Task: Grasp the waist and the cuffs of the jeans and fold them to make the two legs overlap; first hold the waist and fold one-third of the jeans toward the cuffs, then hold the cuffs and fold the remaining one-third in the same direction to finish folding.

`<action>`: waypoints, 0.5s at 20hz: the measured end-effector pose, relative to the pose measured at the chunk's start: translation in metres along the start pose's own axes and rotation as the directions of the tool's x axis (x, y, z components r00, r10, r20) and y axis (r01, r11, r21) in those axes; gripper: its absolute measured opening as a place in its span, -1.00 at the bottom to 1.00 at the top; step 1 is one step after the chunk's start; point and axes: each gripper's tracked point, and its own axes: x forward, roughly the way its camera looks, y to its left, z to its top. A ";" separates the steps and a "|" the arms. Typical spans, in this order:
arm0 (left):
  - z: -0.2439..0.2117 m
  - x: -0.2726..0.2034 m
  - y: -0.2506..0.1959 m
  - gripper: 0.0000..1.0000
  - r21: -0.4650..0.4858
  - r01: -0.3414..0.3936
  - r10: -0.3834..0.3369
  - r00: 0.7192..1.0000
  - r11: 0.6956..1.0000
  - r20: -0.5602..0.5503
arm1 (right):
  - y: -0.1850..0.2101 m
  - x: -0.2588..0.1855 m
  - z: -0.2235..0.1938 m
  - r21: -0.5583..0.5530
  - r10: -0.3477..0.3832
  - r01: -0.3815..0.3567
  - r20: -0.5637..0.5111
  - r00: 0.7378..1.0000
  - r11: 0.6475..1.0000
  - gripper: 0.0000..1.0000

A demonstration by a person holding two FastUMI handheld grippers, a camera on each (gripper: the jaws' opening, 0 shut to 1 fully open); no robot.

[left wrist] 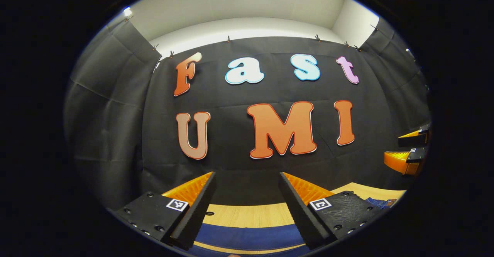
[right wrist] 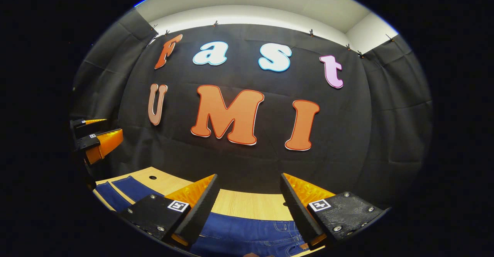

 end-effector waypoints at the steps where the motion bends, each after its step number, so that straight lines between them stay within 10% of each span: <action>1: -0.002 0.000 0.002 0.96 0.000 0.001 -0.001 1.000 1.000 -0.004 | 0.000 0.000 -0.001 -0.001 -0.001 0.001 -0.004 1.000 1.000 0.87; 10: -0.049 -0.001 0.045 0.96 -0.041 -0.061 0.055 0.990 0.997 -0.133 | -0.022 -0.002 -0.022 -0.043 -0.071 0.068 -0.059 0.996 0.997 0.87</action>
